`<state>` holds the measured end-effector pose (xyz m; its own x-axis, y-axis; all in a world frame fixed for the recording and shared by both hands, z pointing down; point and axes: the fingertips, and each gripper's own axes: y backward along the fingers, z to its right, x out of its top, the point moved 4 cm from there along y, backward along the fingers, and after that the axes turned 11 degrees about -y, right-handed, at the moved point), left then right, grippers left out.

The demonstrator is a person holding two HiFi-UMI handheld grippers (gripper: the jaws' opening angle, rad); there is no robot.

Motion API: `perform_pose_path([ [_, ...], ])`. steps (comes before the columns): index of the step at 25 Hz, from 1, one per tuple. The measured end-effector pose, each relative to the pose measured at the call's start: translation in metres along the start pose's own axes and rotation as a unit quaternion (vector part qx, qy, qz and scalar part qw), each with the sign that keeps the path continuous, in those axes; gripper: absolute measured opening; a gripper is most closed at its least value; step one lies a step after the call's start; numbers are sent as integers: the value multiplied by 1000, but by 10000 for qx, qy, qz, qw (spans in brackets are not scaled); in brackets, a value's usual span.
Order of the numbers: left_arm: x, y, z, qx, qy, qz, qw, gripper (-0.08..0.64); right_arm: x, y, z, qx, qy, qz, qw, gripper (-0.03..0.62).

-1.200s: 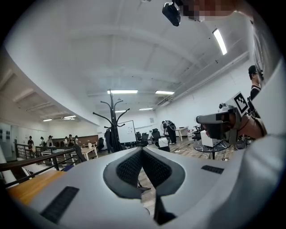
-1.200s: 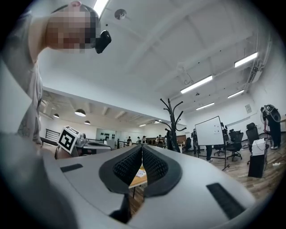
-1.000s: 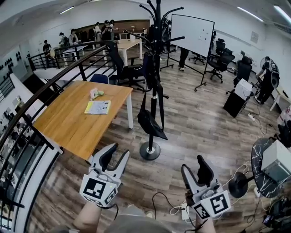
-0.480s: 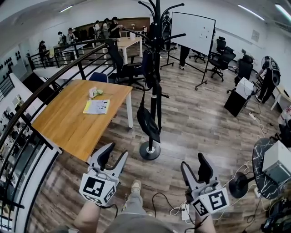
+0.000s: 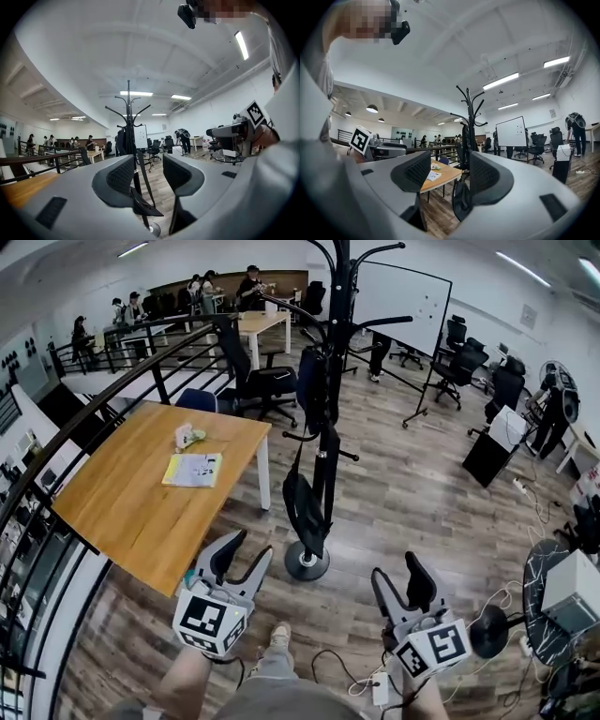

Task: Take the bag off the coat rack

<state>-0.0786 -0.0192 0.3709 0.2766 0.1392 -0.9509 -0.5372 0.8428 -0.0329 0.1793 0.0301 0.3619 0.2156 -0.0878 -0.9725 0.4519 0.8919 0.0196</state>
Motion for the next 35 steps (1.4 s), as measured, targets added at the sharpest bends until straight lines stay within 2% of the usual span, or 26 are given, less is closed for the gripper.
perform_pose_path([
  [14,-39,-141,-100,-605,-137,-96,9980,209,8,-168,39,-381,-37,-117,9992,268],
  [23,-65,-232,-117,-1135,-147,-249,9931,209,-3,-243,82,-697,-111,-222,9973,268],
  [28,-85,-279,-126,-1390,-17,-352,9897,209,-14,-294,96,-762,-78,-349,9964,268],
  [35,-112,-333,-117,-1514,151,-596,9866,210,-31,-346,121,-726,-44,-584,9956,268],
])
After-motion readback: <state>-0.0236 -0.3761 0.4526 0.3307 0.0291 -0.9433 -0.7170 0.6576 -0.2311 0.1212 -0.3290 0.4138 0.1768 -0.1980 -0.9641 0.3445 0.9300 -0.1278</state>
